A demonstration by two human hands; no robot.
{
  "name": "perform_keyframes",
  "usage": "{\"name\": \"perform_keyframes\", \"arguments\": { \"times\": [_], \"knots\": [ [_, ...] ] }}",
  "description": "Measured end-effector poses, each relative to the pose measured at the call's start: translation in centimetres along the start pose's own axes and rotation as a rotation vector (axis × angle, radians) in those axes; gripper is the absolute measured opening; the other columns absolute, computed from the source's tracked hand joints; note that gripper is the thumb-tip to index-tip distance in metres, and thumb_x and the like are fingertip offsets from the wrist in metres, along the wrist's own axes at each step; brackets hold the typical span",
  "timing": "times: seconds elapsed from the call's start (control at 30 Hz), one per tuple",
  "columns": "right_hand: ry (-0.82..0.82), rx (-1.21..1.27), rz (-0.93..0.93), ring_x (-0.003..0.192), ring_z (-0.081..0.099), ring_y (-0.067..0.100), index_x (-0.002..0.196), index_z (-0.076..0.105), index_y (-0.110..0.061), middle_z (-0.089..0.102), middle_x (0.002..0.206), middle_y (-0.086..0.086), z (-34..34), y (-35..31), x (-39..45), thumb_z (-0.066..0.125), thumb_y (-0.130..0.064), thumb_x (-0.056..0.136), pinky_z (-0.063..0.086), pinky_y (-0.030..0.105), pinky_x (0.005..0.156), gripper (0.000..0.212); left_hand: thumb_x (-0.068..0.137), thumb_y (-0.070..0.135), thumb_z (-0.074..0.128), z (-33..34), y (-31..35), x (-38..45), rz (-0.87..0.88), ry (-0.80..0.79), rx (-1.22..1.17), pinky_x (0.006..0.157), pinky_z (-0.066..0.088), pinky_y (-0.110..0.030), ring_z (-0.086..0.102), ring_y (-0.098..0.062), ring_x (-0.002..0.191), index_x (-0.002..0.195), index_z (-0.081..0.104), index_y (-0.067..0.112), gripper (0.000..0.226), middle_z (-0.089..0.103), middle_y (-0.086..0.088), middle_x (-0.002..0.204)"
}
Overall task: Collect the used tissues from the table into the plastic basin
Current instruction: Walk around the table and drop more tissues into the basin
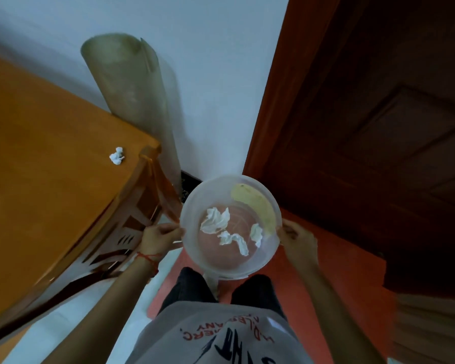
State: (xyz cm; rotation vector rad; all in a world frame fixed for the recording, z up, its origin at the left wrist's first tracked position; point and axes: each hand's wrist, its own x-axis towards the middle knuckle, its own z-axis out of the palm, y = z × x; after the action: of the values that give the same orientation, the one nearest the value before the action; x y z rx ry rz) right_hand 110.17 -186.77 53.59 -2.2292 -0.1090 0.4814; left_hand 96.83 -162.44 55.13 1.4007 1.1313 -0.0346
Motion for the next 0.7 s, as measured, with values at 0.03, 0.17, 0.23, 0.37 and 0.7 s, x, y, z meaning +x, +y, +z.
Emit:
{"name": "perform_keyframes", "arguments": {
  "times": [0.03, 0.17, 0.23, 0.37, 0.7],
  "knots": [
    [-0.023, -0.001, -0.006, 0.087, 0.065, 0.017, 0.112, 0.065, -0.015, 0.072, 0.098, 0.007, -0.1, -0.3, 1.3, 0.06, -0.017, 0.086, 0.049, 0.029, 0.083, 0.027, 0.084, -0.002, 0.057, 0.3, 0.3, 0.3, -0.005, 0.017, -0.014, 0.042, 0.048, -0.007, 0.064, -0.011, 0.054, 0.1, 0.064, -0.009, 0.019, 0.067, 0.007, 0.051],
    [-0.14, -0.009, -0.062, 0.086, 0.065, 0.021, 0.113, 0.065, -0.011, 0.071, 0.097, 0.011, -0.6, -1.7, 6.5, 0.061, -0.015, 0.085, 0.054, 0.037, 0.082, 0.028, 0.085, 0.001, 0.056, 1.9, 1.2, 0.8, -0.02, 0.122, -0.061, 0.044, 0.05, -0.007, 0.059, -0.015, 0.067, 0.108, 0.06, -0.01, 0.026, 0.06, -0.001, 0.074],
    [-0.215, -0.037, -0.091, 0.087, 0.064, 0.022, 0.114, 0.064, -0.01, 0.07, 0.098, 0.012, -0.7, -2.4, 9.1, 0.061, -0.014, 0.085, 0.053, 0.038, 0.082, 0.029, 0.084, -0.001, 0.057, 2.8, 1.5, 0.8, -0.044, 0.207, -0.11, 0.044, 0.05, -0.008, 0.06, -0.015, 0.064, 0.107, 0.061, -0.012, 0.026, 0.059, -0.001, 0.074],
    [-0.338, -0.067, -0.174, 0.089, 0.066, 0.025, 0.114, 0.064, -0.009, 0.071, 0.098, 0.012, -1.3, -4.2, 13.7, 0.062, -0.014, 0.085, 0.054, 0.04, 0.082, 0.03, 0.083, -0.002, 0.058, 4.9, 1.7, 0.6, -0.1, 0.33, -0.252, 0.047, 0.053, -0.011, 0.061, -0.017, 0.066, 0.101, 0.063, -0.011, 0.021, 0.062, -0.008, 0.081],
    [-0.542, -0.169, -0.359, 0.088, 0.068, 0.023, 0.111, 0.066, -0.008, 0.073, 0.099, 0.012, 1.1, -8.2, 20.6, 0.062, -0.015, 0.083, 0.056, 0.043, 0.084, 0.029, 0.083, 0.002, 0.06, 7.7, 2.2, 0.2, -0.179, 0.586, -0.434, 0.046, 0.052, -0.01, 0.059, -0.019, 0.069, 0.102, 0.064, -0.012, 0.023, 0.062, -0.014, 0.094]
  ]
}}
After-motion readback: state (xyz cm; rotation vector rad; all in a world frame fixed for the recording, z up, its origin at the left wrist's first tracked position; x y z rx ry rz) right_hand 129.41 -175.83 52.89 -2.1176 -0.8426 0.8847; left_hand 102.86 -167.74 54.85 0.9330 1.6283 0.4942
